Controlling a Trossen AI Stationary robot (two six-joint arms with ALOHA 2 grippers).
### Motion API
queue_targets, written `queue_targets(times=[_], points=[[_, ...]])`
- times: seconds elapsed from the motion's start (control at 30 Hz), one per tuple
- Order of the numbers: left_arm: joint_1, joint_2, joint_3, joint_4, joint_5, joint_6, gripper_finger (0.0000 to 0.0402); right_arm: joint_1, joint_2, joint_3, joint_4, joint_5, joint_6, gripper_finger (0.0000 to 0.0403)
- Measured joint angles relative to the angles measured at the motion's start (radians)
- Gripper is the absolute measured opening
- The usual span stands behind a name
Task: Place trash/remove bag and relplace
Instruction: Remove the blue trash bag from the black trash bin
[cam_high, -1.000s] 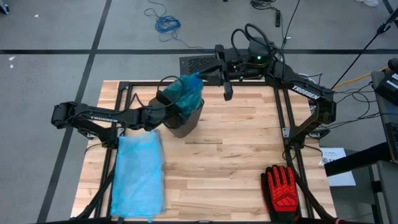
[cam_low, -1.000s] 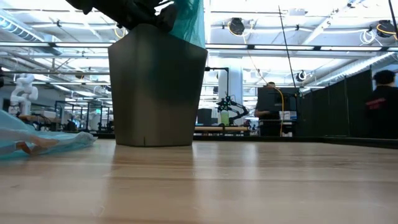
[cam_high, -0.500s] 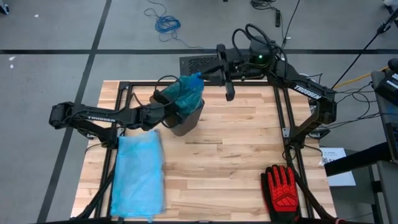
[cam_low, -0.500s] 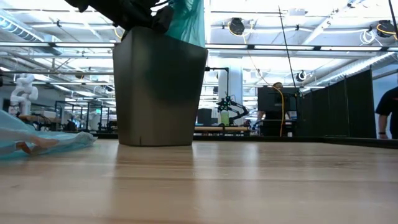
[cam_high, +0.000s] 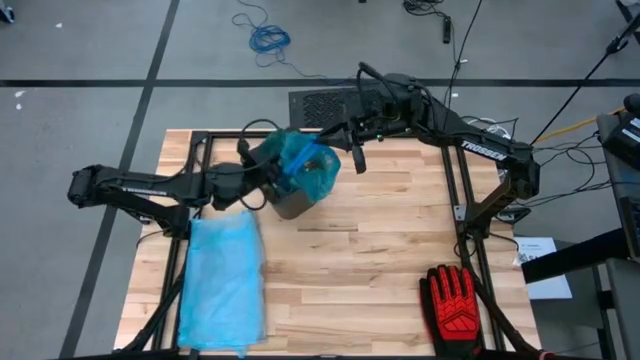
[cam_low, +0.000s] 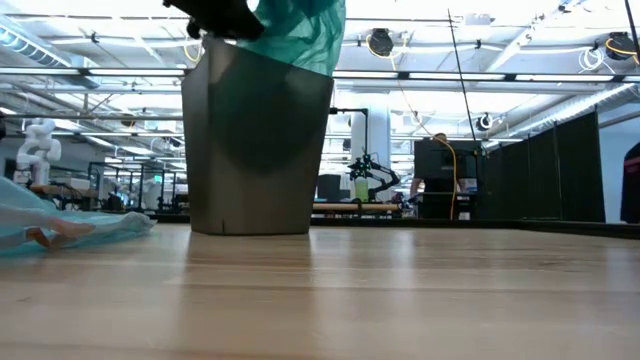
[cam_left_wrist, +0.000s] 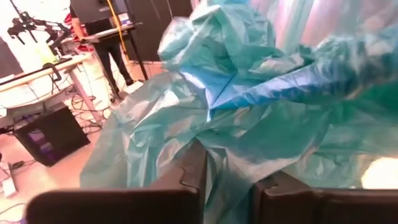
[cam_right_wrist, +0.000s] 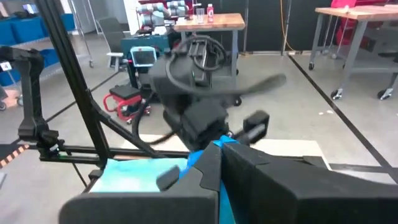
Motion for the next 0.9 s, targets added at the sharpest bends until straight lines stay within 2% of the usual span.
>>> queue_targets(times=[0.17, 0.3, 0.57, 0.9], points=[[-0.026, -0.063, 0.0, -0.07, -0.001, -0.005, 0.0097, 0.0, 0.0, 0.0, -0.003, 0.052, -0.027, 0.0], [-0.046, -0.133, 0.001, -0.085, -0.004, 0.003, 0.0114, -0.013, 0.0, 0.0, -0.008, 0.075, -0.033, 0.0], [-0.051, -0.262, 0.002, -0.229, -0.011, 0.021, 0.0117, -0.021, 0.0, 0.0, -0.009, 0.076, -0.038, 0.0], [-0.05, -0.28, 0.002, -0.239, -0.011, 0.021, 0.0117, -0.021, 0.0, -0.001, -0.003, 0.076, -0.052, 0.0]])
